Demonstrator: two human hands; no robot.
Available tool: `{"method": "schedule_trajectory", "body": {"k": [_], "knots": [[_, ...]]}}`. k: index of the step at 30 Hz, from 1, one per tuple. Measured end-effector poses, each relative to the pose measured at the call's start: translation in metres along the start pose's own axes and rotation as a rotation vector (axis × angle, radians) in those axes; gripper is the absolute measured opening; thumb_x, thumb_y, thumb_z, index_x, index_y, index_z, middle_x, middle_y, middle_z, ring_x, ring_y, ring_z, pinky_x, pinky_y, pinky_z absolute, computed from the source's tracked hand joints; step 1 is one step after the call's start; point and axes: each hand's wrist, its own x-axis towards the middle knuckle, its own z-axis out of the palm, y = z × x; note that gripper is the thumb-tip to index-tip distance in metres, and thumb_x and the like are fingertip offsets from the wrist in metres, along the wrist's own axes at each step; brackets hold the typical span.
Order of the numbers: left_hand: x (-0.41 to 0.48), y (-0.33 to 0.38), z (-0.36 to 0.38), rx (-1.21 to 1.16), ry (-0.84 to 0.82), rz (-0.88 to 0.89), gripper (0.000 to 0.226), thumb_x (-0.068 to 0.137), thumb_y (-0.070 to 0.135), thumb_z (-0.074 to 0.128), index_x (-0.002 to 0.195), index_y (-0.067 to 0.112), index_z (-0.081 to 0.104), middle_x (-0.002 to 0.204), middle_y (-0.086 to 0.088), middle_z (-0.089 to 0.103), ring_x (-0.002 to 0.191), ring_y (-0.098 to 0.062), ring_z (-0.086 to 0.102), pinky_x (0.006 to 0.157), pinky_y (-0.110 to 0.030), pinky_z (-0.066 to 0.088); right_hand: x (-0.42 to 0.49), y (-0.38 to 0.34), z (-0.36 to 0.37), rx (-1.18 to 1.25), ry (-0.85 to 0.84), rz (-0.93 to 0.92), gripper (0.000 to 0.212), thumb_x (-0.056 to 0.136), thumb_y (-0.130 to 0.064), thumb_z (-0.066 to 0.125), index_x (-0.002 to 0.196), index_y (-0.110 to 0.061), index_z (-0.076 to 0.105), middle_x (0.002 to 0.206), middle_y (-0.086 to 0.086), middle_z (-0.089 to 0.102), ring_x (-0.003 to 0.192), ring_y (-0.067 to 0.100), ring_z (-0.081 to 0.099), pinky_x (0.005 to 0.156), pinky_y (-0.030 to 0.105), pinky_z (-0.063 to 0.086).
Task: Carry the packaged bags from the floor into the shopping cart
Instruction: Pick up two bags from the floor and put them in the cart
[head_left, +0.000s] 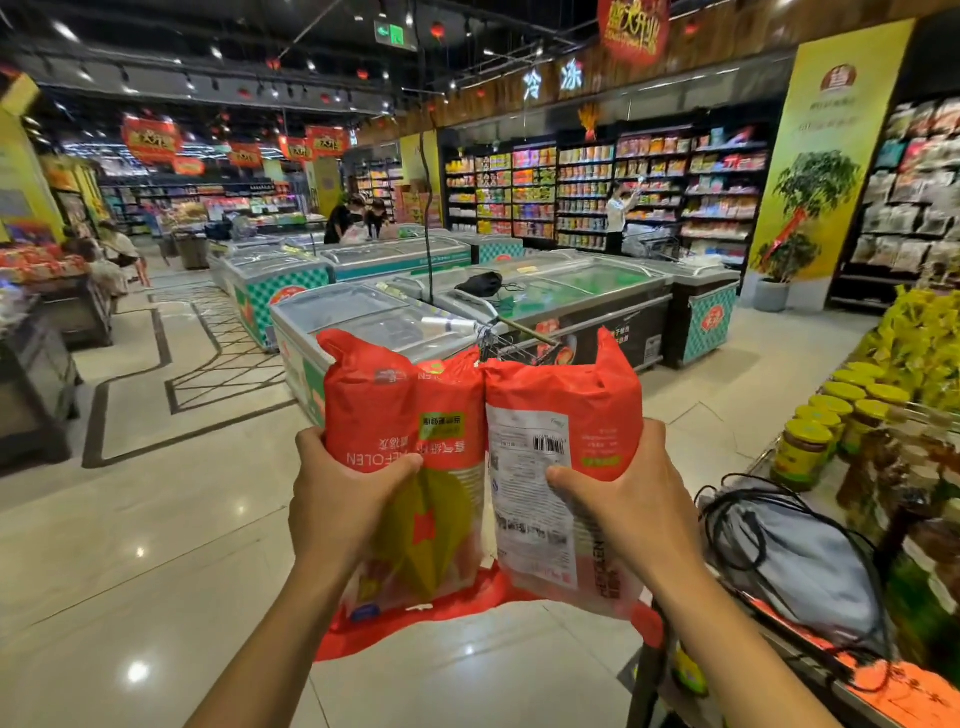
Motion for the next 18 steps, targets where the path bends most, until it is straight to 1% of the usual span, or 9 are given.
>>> {"method": "schedule_trajectory", "body": {"k": [2, 4, 6, 8, 10, 13, 18], "knots": [[0.028, 0.002, 0.020, 0.006, 0.007, -0.002, 0.101, 0.038, 0.073, 0.081, 0.121, 0.034, 0.039, 0.123, 0.002, 0.064, 0.106, -0.029, 0.067, 0.095, -0.053, 0.056, 0.034, 0.005, 0.014, 0.017, -0.005, -0.004, 0.068, 0.066, -0.059, 0.083, 0.111, -0.035, 0.037, 0.101, -0.015, 0.059, 0.089, 0.018, 0.060, 0.080, 0.039, 0.048], [0.058, 0.008, 0.039, 0.018, 0.015, 0.007, 0.104, 0.037, 0.074, 0.081, 0.123, 0.033, 0.039, 0.125, 0.001, 0.064, 0.107, -0.029, 0.067, 0.096, -0.054, 0.055, 0.069, 0.010, 0.030, 0.040, -0.005, -0.007, 0.070, 0.066, -0.060, 0.083, 0.112, -0.035, 0.038, 0.102, -0.015, 0.060, 0.091, 0.018, 0.062, 0.081, 0.039, 0.050], [0.087, 0.017, 0.059, 0.031, 0.016, 0.019, 0.100, 0.043, 0.069, 0.086, 0.123, 0.033, 0.038, 0.124, 0.001, 0.063, 0.108, -0.029, 0.066, 0.097, -0.054, 0.055, 0.105, 0.013, 0.044, 0.056, -0.006, -0.002, 0.071, 0.065, -0.063, 0.083, 0.111, -0.037, 0.036, 0.102, -0.015, 0.061, 0.092, 0.018, 0.064, 0.085, 0.042, 0.053], [0.113, 0.022, 0.079, 0.045, 0.019, 0.026, 0.093, 0.050, 0.061, 0.092, 0.120, 0.033, 0.037, 0.119, 0.004, 0.061, 0.108, -0.031, 0.066, 0.098, -0.053, 0.053, 0.138, 0.017, 0.055, 0.057, -0.012, 0.000, 0.071, 0.064, -0.064, 0.083, 0.110, -0.038, 0.035, 0.103, -0.015, 0.061, 0.092, 0.019, 0.065, 0.086, 0.045, 0.054], [0.138, 0.024, 0.098, 0.036, 0.034, 0.023, 0.095, 0.044, 0.064, 0.089, 0.117, 0.035, 0.037, 0.115, 0.004, 0.061, 0.107, -0.031, 0.066, 0.097, -0.053, 0.053, 0.170, 0.020, 0.064, 0.055, -0.010, -0.009, 0.071, 0.064, -0.064, 0.083, 0.110, -0.038, 0.035, 0.103, -0.015, 0.062, 0.091, 0.019, 0.065, 0.084, 0.044, 0.055], [0.171, 0.022, 0.124, 0.014, 0.045, 0.007, 0.101, 0.033, 0.073, 0.079, 0.117, 0.035, 0.038, 0.117, 0.004, 0.063, 0.106, -0.030, 0.066, 0.096, -0.053, 0.054, 0.213, 0.024, 0.076, 0.048, -0.023, -0.021, 0.072, 0.064, -0.064, 0.083, 0.111, -0.039, 0.035, 0.103, -0.015, 0.062, 0.089, 0.017, 0.065, 0.083, 0.044, 0.055], [0.218, 0.017, 0.160, -0.001, 0.043, 0.007, 0.099, 0.036, 0.071, 0.081, 0.118, 0.033, 0.040, 0.118, 0.003, 0.063, 0.104, -0.029, 0.067, 0.094, -0.053, 0.055, 0.268, 0.032, 0.102, 0.034, -0.026, -0.018, 0.072, 0.063, -0.066, 0.083, 0.109, -0.040, 0.034, 0.101, -0.017, 0.062, 0.087, 0.015, 0.065, 0.083, 0.046, 0.056]]}}
